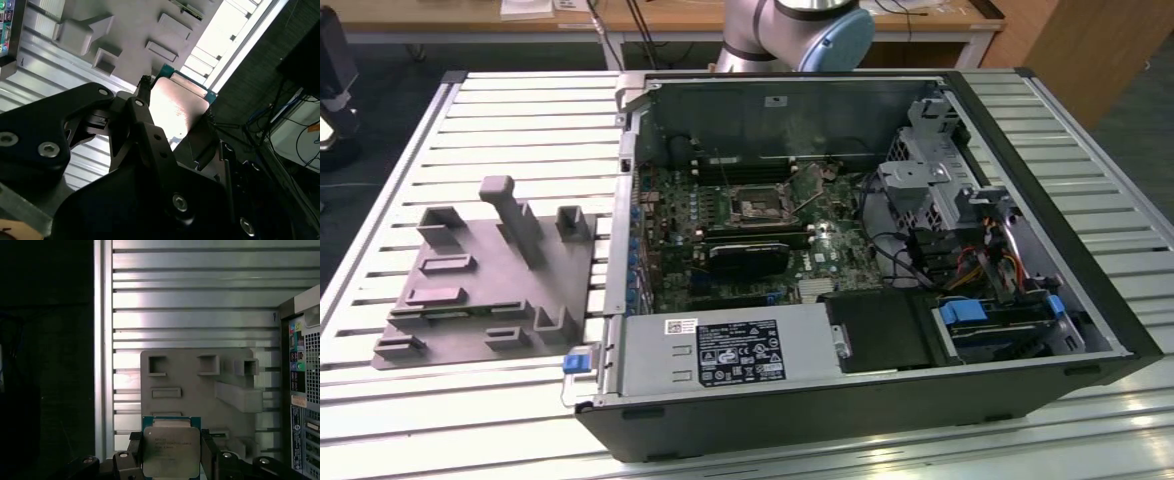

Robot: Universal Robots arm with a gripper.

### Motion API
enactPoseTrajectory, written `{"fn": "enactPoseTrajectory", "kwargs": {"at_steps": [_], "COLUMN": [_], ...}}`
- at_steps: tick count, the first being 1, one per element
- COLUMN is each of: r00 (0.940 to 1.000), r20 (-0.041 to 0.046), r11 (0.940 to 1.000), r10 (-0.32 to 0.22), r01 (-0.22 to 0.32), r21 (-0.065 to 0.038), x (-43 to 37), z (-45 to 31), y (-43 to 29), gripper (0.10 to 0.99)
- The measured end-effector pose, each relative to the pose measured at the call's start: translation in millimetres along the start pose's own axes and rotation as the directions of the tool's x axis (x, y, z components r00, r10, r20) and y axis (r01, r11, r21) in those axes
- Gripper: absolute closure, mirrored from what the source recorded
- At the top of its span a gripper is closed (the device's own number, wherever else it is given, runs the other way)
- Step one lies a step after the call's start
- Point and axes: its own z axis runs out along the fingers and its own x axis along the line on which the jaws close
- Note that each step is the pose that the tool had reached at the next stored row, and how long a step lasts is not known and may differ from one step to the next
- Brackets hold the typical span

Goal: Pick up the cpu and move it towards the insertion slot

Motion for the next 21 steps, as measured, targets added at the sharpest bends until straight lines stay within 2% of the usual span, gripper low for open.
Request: {"fn": "enactPoseTrajectory", "kwargs": {"at_steps": [7,9,13,21], "r00": [1.0,1.0,1.0,1.0], "r20": [0.0001,0.0002,0.0002,0.0003], "r11": [1.0,1.0,1.0,1.0], "r10": [0.006,0.007,0.008,0.008], "r01": [-0.006,-0.007,-0.008,-0.008], "r21": [0.0,0.0,0.0,0.004], "x": [0.1,0.1,-1.1,-14.0], "z": [-19.9,-23.5,-24.5,-24.5], "y": [2.4,2.8,3.3,4.1], "gripper": [0.541,0.541,0.541,0.541]}}
